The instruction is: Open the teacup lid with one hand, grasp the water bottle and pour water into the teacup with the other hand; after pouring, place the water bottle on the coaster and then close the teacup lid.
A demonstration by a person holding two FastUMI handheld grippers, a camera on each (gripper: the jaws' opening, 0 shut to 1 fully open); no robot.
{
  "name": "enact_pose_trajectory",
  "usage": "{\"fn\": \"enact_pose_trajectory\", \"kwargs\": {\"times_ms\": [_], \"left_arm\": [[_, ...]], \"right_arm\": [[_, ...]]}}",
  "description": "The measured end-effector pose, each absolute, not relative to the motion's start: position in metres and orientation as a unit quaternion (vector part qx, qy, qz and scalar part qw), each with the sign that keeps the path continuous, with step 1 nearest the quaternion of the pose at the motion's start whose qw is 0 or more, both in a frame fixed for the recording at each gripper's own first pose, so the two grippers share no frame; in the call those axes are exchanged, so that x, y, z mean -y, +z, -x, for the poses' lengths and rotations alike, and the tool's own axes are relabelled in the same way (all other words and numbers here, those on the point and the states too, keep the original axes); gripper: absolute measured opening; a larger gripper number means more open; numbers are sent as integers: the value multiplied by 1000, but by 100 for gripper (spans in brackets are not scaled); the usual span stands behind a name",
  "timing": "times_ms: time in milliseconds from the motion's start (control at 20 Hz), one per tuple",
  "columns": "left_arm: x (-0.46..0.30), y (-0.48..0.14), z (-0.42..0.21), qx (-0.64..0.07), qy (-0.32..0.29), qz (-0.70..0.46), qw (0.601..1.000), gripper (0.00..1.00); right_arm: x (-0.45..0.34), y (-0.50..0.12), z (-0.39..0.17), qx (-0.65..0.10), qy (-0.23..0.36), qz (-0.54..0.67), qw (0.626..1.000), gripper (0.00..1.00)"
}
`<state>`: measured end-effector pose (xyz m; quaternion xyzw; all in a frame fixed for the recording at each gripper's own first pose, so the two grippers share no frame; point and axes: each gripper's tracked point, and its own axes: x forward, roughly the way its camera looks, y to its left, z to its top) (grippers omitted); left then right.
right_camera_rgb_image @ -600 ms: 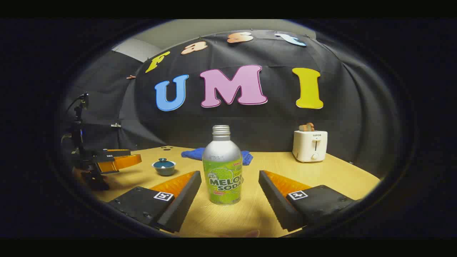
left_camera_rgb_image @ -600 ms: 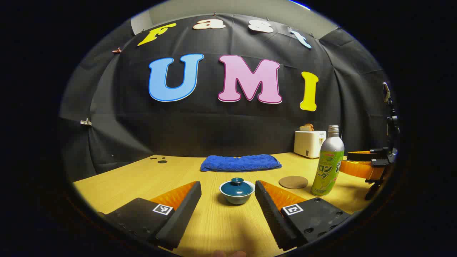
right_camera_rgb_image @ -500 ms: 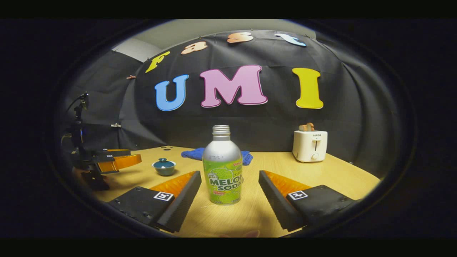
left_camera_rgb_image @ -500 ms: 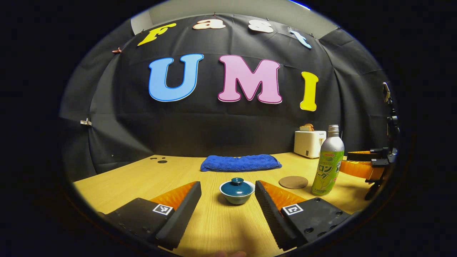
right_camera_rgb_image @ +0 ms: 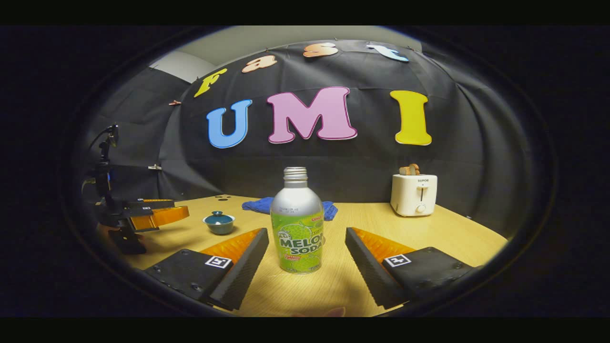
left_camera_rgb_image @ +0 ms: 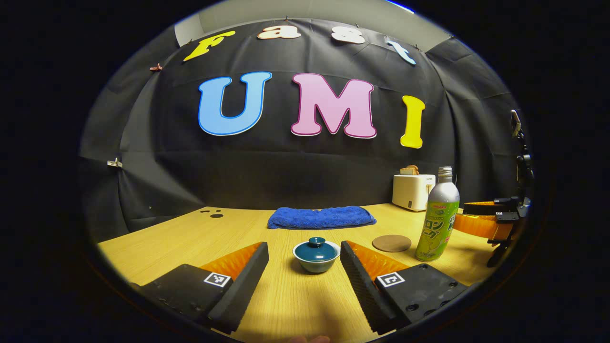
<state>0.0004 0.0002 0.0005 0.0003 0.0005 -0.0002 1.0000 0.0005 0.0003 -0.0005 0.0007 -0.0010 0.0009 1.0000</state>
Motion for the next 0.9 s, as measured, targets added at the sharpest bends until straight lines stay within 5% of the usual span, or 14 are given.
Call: {"fn": "enact_pose_trajectory", "kwargs": {"times_ms": [900], "left_arm": [[27,1,-47,0,-68,-3,998,96]], "right_arm": [[-10,-2,-11,0,8,-1,1000,100]]}}
